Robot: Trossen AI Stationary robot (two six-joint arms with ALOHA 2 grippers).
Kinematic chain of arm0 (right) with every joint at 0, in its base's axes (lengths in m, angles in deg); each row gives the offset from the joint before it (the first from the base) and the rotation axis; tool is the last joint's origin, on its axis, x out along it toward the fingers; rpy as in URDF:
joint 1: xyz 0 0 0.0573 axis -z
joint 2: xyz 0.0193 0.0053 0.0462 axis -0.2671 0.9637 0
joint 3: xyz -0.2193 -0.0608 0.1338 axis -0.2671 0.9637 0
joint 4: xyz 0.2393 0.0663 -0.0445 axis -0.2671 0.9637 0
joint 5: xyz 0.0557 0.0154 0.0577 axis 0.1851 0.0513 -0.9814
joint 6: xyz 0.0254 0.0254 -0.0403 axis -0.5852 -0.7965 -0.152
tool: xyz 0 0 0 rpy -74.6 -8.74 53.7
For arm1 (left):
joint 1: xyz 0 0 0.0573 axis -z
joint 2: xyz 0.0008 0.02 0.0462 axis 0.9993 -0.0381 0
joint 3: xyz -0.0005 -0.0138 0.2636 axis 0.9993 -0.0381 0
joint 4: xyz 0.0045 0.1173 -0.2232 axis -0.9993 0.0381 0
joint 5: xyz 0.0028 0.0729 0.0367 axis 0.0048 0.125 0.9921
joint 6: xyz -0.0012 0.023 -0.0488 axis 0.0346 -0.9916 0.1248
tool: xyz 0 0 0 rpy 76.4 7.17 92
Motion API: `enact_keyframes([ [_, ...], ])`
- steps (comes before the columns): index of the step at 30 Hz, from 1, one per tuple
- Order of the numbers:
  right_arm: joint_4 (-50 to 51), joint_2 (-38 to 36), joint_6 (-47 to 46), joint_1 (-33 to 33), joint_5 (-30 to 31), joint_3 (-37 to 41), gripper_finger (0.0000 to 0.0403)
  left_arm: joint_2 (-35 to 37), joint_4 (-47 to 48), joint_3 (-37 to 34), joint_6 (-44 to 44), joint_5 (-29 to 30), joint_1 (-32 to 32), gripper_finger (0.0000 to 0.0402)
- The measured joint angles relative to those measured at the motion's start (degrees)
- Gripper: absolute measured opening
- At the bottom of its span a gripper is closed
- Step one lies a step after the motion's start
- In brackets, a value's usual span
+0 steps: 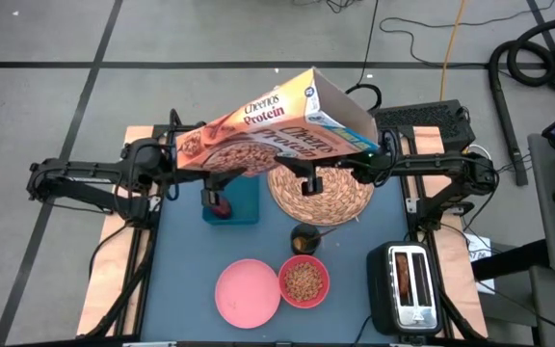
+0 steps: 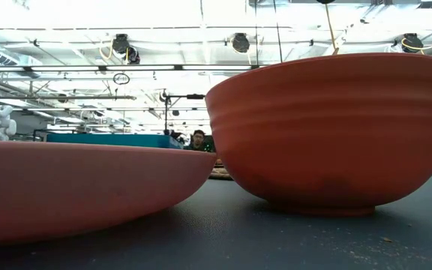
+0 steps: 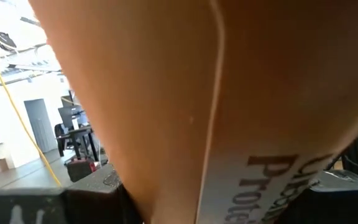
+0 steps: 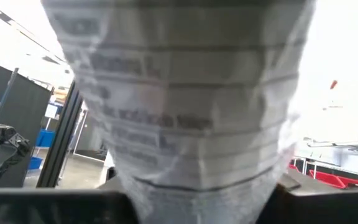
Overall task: Arrange a breakfast setting
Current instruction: Pour the cereal into the pink bowl
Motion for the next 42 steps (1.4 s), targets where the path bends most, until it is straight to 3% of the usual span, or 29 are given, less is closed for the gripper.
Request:
enact_keyframes([
  [7,0.1,0.0,-0.3,0.0,-0.1,0.0,0.0098,0.0,0.0,0.0,-0.1,0.0,0.0,0.0230],
  [20,0.1,0.0,-0.5,0.0,-0.1,0.0,0.0095,0.0,0.0,0.0,-0.1,0.0,0.0,0.0232],
  [29,0.8,-0.2,-1.0,0.4,0.2,-0.1,0.0095,-0.3,1.8,-0.2,-0.1,0.2,0.0,0.0317],
  [42,25.3,-12.2,1.9,4.0,6.0,-0.1,0.0095,2.3,16.0,-0.2,6.0,3.9,-2.8,0.0333],
])
